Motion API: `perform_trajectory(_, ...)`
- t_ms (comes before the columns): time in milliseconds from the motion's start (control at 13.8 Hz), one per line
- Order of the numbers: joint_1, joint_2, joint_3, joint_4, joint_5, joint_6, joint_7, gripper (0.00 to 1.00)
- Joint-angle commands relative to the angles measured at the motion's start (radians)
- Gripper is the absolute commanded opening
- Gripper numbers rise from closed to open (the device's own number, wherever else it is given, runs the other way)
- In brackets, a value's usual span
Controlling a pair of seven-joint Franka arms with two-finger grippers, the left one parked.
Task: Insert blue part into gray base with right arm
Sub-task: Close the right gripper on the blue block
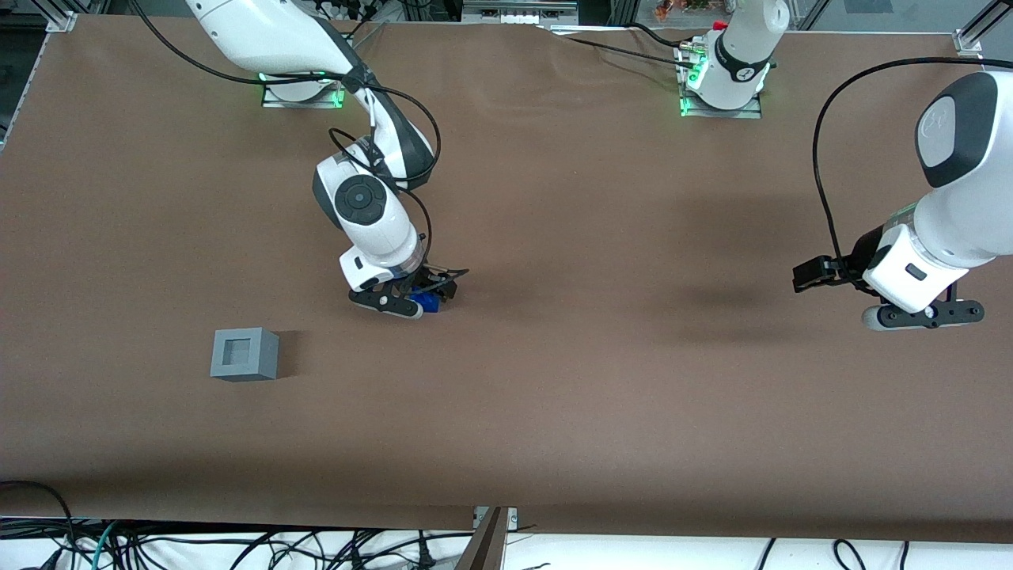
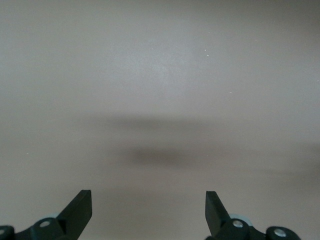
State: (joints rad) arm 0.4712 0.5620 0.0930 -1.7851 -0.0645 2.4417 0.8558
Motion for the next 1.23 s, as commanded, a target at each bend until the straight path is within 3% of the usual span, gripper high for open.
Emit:
perform_trajectory(0,0.006,-0.008,-0.009,-0.031,-0.026,0.025,0.02,0.99)
perform_trajectory(218,0.014,-0.005,-0.009,-0.046,-0.066,0.037,0.02,0.93)
perform_trajectory(508,0.023,0.009,-0.009,-0.046,-0.069,0.048,0.02,0.81)
perform_trajectory(1017,0.015,0.01,-0.012,-0.039,-0.098,0.043,-0.003,0.47)
perform_trajectory(1162,0.012,-0.004,-0.03,-0.031,-0.098,0.031,-0.053,0.46)
